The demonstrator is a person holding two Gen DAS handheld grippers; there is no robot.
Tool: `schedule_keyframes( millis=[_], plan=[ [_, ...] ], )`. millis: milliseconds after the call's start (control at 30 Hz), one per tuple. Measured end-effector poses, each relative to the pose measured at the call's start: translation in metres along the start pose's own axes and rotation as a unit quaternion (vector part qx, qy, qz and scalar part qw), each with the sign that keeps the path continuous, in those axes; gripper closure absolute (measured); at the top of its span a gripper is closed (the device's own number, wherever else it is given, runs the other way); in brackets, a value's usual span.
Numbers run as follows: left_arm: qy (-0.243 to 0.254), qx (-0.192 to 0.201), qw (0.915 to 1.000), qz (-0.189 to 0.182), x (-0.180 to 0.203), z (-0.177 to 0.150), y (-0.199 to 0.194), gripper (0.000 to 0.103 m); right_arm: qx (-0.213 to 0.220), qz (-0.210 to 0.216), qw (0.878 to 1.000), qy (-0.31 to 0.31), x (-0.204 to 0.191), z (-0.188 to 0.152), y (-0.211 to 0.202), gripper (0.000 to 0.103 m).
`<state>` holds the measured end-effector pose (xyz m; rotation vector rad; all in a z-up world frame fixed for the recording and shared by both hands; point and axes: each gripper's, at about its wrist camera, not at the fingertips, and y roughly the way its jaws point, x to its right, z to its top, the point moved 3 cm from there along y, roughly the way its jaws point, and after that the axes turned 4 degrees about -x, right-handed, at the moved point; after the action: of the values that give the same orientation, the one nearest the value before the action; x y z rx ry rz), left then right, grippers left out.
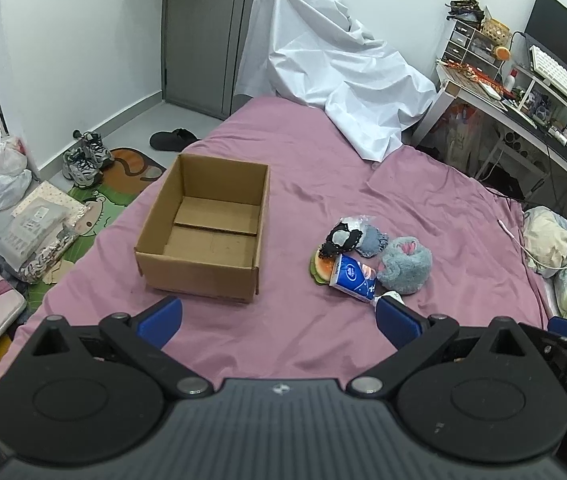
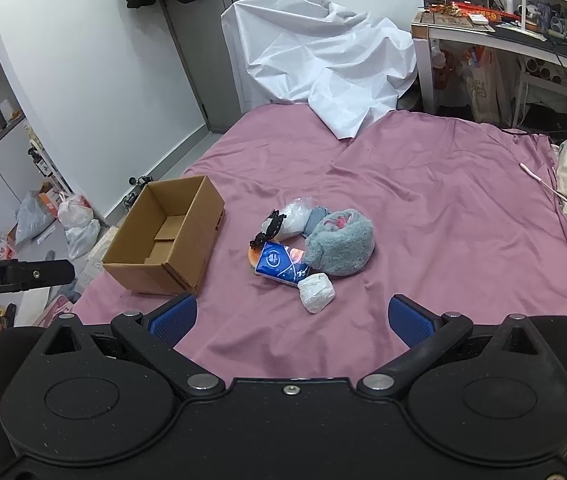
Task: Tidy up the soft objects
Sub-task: 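Reach the left tool to the blue Vinda tissue pack while the right tool reaches the white bundle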
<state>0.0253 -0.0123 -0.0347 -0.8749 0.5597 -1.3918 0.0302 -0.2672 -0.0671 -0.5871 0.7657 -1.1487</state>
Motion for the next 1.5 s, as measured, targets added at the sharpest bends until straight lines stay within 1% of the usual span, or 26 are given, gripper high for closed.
schedule_keyframes(
  millis=[133, 333, 533, 700, 833, 900, 933, 1000, 1133, 1300, 1433, 1500],
  plan=[
    [-0.003, -0.01, 0.9999, -0.003, 0.006, 0.003, 0.013, 0.001, -0.002, 0.008, 1.0, 0.001, 0.005, 0.0, 0.008, 0.0],
    [0.002, -0.013, 0.9999, -0.004, 0.018, 0.008, 0.033, 0.001, -0.006, 0.017, 1.0, 0.024, 0.021, -0.001, 0.023, 0.001],
    [0.003, -0.027, 0.9995, -0.014, 0.028, 0.013, 0.062, 0.003, -0.026, 0.021, 0.998, 0.049, 0.035, -0.001, 0.046, 0.005],
    [0.008, -0.037, 0.9989, -0.027, 0.039, 0.017, 0.088, 0.003, -0.039, 0.02, 0.997, 0.057, 0.041, 0.001, 0.065, 0.005],
    [0.011, -0.048, 0.9984, -0.03, 0.045, 0.02, 0.107, 0.004, -0.048, 0.021, 0.996, 0.071, 0.047, 0.003, 0.079, 0.005],
    [0.012, -0.052, 0.998, -0.032, 0.047, 0.022, 0.116, 0.006, -0.054, 0.023, 0.995, 0.08, 0.05, 0.004, 0.085, 0.005],
    [0.012, -0.054, 0.9979, -0.033, 0.048, 0.022, 0.12, 0.008, -0.055, 0.025, 0.995, 0.084, 0.052, 0.005, 0.087, 0.005],
    [0.007, -0.057, 0.9978, -0.033, 0.05, 0.024, 0.127, 0.009, -0.055, 0.027, 0.994, 0.088, 0.055, 0.006, 0.091, 0.005],
    [0.009, -0.065, 0.9971, -0.04, 0.055, 0.025, 0.144, 0.012, -0.062, 0.022, 0.992, 0.105, 0.062, 0.007, 0.104, 0.005],
    [0.002, -0.08, 0.9958, -0.044, 0.057, 0.028, 0.167, 0.018, -0.06, 0.028, 0.99, 0.122, 0.066, 0.01, 0.119, 0.005],
    [-0.006, -0.085, 0.9946, -0.058, 0.059, 0.03, 0.183, 0.019, -0.071, 0.039, 0.988, 0.134, 0.068, 0.011, 0.133, 0.011],
    [-0.007, -0.091, 0.9939, -0.061, 0.06, 0.031, 0.192, 0.019, -0.078, 0.038, 0.986, 0.14, 0.069, 0.01, 0.142, 0.011]
  ],
)
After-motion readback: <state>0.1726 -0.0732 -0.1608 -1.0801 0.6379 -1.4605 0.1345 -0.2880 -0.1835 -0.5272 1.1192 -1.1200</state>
